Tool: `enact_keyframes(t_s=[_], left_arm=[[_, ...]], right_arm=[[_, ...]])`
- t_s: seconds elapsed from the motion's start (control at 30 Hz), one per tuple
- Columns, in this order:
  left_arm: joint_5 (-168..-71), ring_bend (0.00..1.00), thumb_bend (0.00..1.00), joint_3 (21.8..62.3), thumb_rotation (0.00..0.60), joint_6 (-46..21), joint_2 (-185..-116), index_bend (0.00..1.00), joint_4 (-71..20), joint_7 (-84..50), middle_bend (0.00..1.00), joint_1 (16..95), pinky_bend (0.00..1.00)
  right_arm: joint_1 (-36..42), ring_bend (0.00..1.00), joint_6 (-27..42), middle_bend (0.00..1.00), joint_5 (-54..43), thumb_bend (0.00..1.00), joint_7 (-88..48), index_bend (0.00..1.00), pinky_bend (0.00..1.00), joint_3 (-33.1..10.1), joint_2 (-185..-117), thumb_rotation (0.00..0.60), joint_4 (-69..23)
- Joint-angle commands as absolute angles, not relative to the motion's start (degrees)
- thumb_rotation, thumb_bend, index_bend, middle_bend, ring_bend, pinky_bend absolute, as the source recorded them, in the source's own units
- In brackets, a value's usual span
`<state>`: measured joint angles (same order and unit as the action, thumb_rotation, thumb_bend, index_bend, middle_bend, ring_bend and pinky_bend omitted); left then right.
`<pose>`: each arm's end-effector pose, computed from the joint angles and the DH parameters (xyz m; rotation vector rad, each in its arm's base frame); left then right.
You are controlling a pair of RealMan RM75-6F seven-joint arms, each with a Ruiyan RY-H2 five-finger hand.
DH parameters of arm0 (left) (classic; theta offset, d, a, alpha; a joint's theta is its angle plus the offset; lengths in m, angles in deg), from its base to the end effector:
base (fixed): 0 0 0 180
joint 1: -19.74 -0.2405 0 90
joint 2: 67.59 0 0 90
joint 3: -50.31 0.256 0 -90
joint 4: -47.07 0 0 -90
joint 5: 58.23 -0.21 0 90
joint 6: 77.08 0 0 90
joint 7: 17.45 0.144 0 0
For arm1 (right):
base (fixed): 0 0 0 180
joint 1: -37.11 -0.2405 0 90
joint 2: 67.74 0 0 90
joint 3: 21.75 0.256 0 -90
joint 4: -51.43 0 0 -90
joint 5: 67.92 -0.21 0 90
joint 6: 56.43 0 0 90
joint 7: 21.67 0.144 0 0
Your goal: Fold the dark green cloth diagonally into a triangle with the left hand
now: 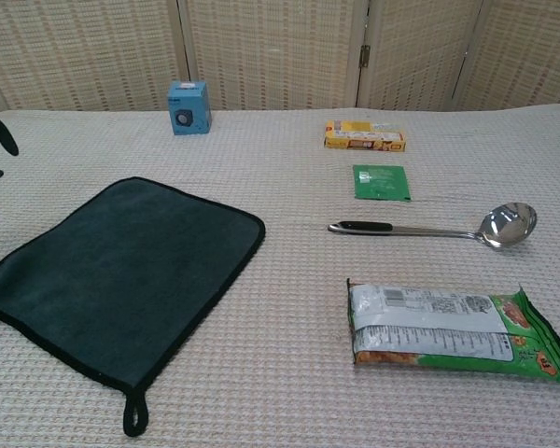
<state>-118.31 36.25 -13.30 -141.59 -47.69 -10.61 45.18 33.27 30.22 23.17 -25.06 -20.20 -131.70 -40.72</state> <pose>-0.2429 0.3106 0.0894 -1.3695 -1.2091 -0.9782 -0.3035 -0.1703 0.1556 1.4688 -0.8229 0.8937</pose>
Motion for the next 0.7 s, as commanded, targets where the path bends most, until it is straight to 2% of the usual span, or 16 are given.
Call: enact_keyframes(t_s=[0.03,0.2,0.33,0.53,0.7], left_arm=[[-106.9,1.00,0.44,31.8,0.600,-21.6,-147.5,0.44,-40.9,-3.6,1.00,53.3,1.00],[-101.4,1.00,0.44,29.7,0.600,-27.3,-151.6,0.39,-33.1,-5.3,1.00,58.0,1.00],[-98.8,1.00,0.44,27.6,0.600,-31.5,-156.7,0.40,-22.6,-7.9,1.00,62.2,1.00],[-98.2,1.00,0.44,26.8,0.600,-38.0,-162.1,0.40,-7.6,-10.6,1.00,67.1,1.00],[-99.8,1.00,0.44,26.5,0.600,-42.1,-165.3,0.41,0.2,-13.7,1.00,69.8,1.00]], right_arm=[[33.2,0.00,29.9,0.00,22.7,0.46,-24.8,0.00,0.00,-20.1,-131.6,0.600,-40.6],[33.2,0.00,29.7,0.00,21.3,0.46,-24.3,0.00,0.00,-19.5,-131.5,0.600,-40.4],[33.0,0.00,28.7,0.00,20.4,0.46,-24.2,0.00,0.00,-19.3,-131.5,0.600,-40.1],[33.0,0.00,27.9,0.00,19.1,0.46,-23.7,0.00,0.00,-19.2,-131.3,0.600,-39.6],[33.3,0.00,27.6,0.00,17.8,0.46,-23.3,0.00,0.00,-19.0,-131.1,0.600,-39.3]])
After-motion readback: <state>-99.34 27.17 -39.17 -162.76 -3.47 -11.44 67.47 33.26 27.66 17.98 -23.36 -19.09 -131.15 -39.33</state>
